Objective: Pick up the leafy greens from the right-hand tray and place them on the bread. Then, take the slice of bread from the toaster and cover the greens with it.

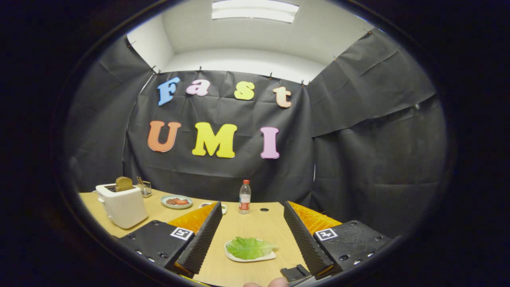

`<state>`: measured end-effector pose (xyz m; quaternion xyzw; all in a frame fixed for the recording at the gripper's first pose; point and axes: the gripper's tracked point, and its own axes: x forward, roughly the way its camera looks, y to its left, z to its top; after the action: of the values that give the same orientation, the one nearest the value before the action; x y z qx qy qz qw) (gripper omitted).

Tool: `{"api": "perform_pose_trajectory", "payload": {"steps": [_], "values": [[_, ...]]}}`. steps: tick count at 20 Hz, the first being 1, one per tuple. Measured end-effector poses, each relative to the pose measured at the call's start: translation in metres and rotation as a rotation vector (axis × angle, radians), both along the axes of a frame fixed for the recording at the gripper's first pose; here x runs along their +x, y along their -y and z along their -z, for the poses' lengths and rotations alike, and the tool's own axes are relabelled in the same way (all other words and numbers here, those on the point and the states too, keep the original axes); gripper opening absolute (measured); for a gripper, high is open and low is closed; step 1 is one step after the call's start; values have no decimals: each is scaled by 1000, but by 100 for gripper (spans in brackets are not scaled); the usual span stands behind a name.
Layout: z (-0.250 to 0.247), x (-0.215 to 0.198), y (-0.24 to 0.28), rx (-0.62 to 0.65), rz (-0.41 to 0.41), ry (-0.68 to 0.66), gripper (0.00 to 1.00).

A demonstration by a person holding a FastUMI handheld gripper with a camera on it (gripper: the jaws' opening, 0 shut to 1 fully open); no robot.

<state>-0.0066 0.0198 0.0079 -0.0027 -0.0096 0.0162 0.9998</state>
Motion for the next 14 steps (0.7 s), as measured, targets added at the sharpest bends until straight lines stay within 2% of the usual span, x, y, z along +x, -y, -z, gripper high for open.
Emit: {"api": "perform_pose_trajectory", "payload": {"steps": [9, 14], "values": [[16, 16, 13, 21, -1, -51, 95], [66, 47, 33, 107, -22, -216, 95]]}}
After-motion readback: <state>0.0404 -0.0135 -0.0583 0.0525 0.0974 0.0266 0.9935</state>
